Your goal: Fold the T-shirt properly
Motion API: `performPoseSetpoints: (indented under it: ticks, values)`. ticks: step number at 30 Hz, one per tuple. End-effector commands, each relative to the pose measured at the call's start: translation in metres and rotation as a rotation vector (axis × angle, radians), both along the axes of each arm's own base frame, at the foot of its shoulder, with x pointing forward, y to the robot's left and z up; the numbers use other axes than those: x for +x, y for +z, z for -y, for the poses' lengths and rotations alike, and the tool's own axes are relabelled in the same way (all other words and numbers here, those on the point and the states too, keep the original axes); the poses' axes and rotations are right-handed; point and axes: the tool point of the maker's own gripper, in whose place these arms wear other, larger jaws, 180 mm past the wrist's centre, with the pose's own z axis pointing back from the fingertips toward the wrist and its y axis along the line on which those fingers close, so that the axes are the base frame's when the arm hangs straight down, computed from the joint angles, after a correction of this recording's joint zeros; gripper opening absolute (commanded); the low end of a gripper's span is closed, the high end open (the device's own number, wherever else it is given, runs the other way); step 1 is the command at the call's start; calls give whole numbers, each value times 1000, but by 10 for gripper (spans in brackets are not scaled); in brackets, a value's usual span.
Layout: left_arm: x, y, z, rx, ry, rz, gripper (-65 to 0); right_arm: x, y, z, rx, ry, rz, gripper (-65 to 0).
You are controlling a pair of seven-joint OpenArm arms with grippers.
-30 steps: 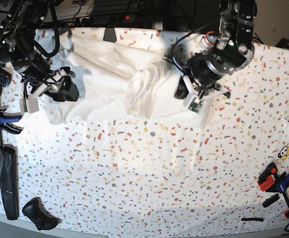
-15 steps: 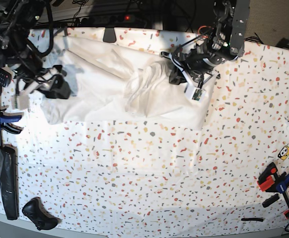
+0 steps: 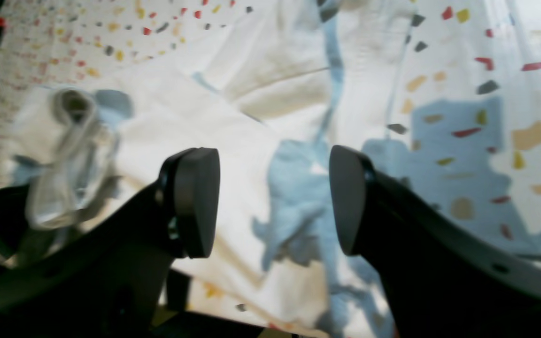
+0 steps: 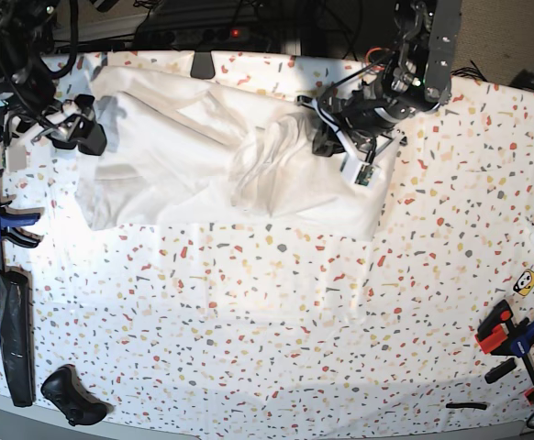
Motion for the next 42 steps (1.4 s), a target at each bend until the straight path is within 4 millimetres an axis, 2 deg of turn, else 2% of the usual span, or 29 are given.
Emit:
performPoseSetpoints:
  ticks: [1, 8, 14, 17, 23, 29, 33, 35, 39, 40, 42]
  values:
    - [-4, -2, 1, 11, -12, -21, -650, 8, 5, 6, 14, -16, 30, -283]
    - [-5, -3, 1, 14, -13, -25, -650, 25, -33, 16, 197, -63, -36, -283]
    - [-4, -2, 1, 13, -13, -22, -650, 14, -60, 24, 226, -97, -124, -283]
    - [-3, -2, 1, 11, -11, -18, -650, 13, -63, 24, 222, -97, -132, -284]
    - [-2, 0, 1, 6, -8, -10, -650, 16, -69, 12, 218, -66, -142, -284]
    - [-2, -1, 1, 6, -9, -10, -650, 20, -93, -29, 268, 31, -193, -284]
    - [-2, -1, 1, 7, -9, -11, -650, 26, -97, -46, 282, 65, -178, -285]
    - [-2, -1, 1, 7, -9, -11, -650, 28, -96, -48, 285, 70, -176, -344]
    - [-1, 0, 1, 4, -7, -8, -650, 40, -90, -48, 283, 72, -146, -611]
    - [-1, 1, 2, -1, -5, -4, -650, 45, -86, -48, 283, 72, -133, -650]
    - [0, 3, 6, -20, -1, 1, -650, 59, -77, -48, 280, 77, -98, -650]
